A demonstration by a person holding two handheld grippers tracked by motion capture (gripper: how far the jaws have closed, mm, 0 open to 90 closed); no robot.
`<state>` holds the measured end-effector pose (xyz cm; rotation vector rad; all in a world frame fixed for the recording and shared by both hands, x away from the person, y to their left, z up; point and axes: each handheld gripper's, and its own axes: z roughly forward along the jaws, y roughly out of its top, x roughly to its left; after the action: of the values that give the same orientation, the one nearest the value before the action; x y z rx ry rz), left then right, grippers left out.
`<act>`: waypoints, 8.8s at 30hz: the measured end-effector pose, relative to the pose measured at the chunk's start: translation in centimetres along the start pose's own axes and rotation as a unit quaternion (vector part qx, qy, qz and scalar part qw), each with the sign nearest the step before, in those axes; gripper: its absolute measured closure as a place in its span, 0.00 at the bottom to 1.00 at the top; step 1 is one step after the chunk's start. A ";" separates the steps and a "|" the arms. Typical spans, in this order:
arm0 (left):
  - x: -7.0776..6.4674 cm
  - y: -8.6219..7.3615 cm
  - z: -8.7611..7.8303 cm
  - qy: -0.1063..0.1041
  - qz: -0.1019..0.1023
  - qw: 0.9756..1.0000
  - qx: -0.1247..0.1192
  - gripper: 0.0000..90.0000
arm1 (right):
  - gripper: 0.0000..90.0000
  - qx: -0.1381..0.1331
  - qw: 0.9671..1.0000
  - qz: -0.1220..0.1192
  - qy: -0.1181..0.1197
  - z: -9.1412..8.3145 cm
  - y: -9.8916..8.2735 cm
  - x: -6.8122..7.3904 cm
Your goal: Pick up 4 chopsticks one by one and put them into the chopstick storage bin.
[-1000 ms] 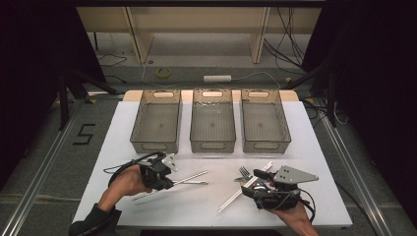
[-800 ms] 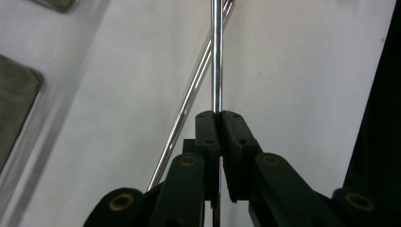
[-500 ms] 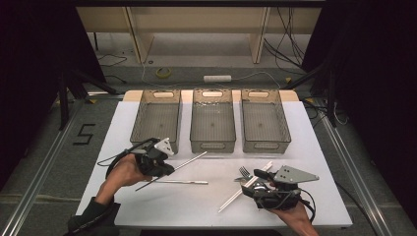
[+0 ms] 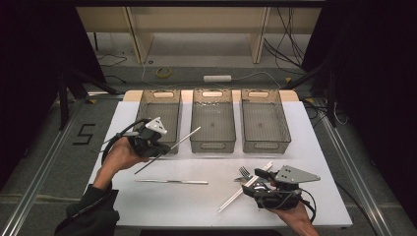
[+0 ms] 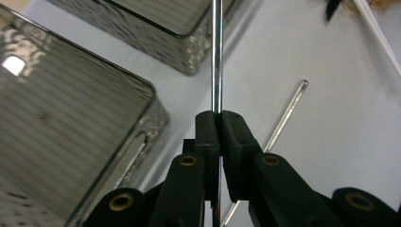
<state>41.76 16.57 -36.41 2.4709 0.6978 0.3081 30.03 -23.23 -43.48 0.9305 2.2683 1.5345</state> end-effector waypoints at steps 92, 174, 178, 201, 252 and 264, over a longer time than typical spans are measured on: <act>10.4 -4.2 4.6 0.104 -0.207 0.966 -0.117 0.67 | 0.30 0.003 1.000 -0.007 0.012 0.0 0.1 0.3; -3.4 -3.6 8.9 -0.085 0.109 0.970 0.198 0.80 | 0.30 0.010 1.000 -0.009 0.016 0.1 0.2 0.1; -3.6 -3.6 8.9 -0.086 0.120 0.969 0.199 0.84 | 0.30 0.011 1.000 -0.010 0.017 0.2 0.2 0.1; -4.0 -3.6 8.8 -0.095 0.168 0.962 0.194 0.94 | 0.30 0.013 1.000 -0.011 0.016 0.2 0.2 0.1; 4.8 -2.5 -0.3 -0.005 -0.117 0.992 -0.042 0.95 | 0.30 0.015 1.000 -0.002 0.009 0.2 0.0 -0.2; 9.7 -0.1 -2.0 0.054 -0.159 0.983 -0.073 0.95 | 0.30 0.014 1.000 0.004 0.012 0.2 0.0 -0.3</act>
<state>49.16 22.78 -34.15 2.1756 1.0602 0.3581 30.35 -23.25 -43.63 0.9344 2.3101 1.5283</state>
